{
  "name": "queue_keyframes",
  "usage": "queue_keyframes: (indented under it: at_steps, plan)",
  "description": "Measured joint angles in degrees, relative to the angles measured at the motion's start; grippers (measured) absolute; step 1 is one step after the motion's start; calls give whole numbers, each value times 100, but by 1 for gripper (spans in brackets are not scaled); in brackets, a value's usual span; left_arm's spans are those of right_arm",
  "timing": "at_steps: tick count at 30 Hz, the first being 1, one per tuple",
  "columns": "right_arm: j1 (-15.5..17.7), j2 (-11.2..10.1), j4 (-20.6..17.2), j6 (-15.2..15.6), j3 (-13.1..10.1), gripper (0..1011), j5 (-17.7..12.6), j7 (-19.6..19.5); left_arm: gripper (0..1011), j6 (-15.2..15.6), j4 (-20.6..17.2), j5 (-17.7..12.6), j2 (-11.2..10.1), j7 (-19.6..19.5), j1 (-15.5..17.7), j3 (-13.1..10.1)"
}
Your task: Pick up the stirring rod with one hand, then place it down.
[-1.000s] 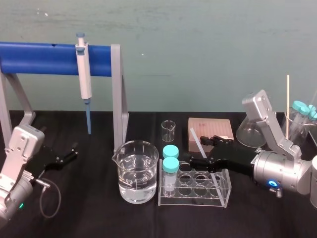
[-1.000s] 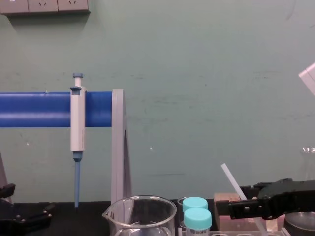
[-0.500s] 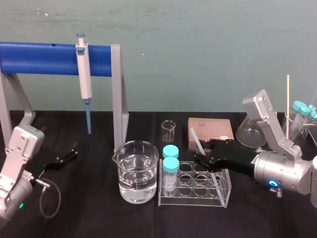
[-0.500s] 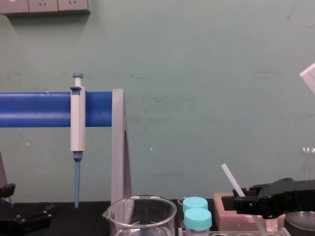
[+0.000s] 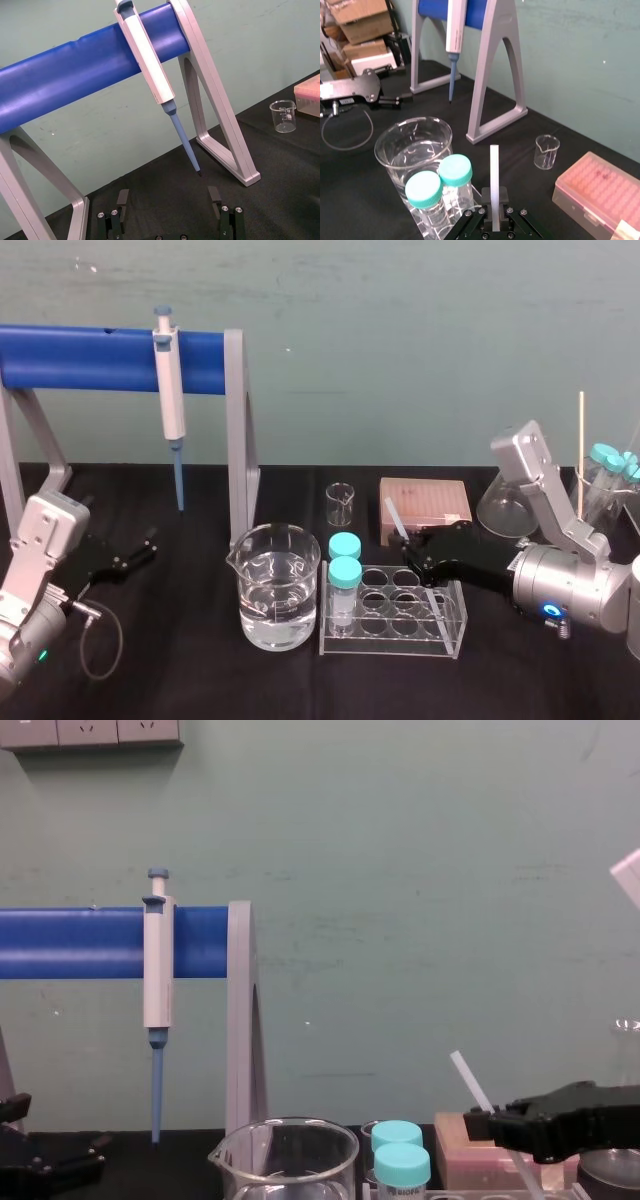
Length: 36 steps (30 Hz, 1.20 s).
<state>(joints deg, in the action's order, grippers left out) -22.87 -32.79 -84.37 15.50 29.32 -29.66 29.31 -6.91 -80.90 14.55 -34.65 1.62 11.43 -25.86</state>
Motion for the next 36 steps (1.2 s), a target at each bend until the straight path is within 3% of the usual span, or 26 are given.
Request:
queue_keyframes:
  at_steps: [5, 9, 10, 12, 19, 24, 30, 36]
  plan:
    - [114, 73, 18, -371, -125, 67, -58, 10, 1000, 0, 0, 0, 0, 0, 0, 0]
    - [292, 172, 38, -1007, -297, 67, -83, 14, 1000, 0, 0, 0, 0, 0, 0, 0]
    - [292, 172, 38, -1007, -297, 67, -83, 14, 1000, 0, 0, 0, 0, 0, 0, 0]
    - [434, 212, 60, -1582, -415, 67, 6, 33, 1000, 0, 0, 0, 0, 0, 0, 0]
    - [778, 354, 61, -2543, -786, 67, -108, 127, 1000, 0, 0, 0, 0, 0, 0, 0]
    - [892, 474, 9, -2809, -1041, 67, -424, 336, 1000, 0, 0, 0, 0, 0, 0, 0]
    - [797, 601, -49, -2882, -1294, 67, -685, 451, 1000, 0, 0, 0, 0, 0, 0, 0]
    - [559, 692, -11, -2963, -1442, 67, -676, 403, 1000, 0, 0, 0, 0, 0, 0, 0]
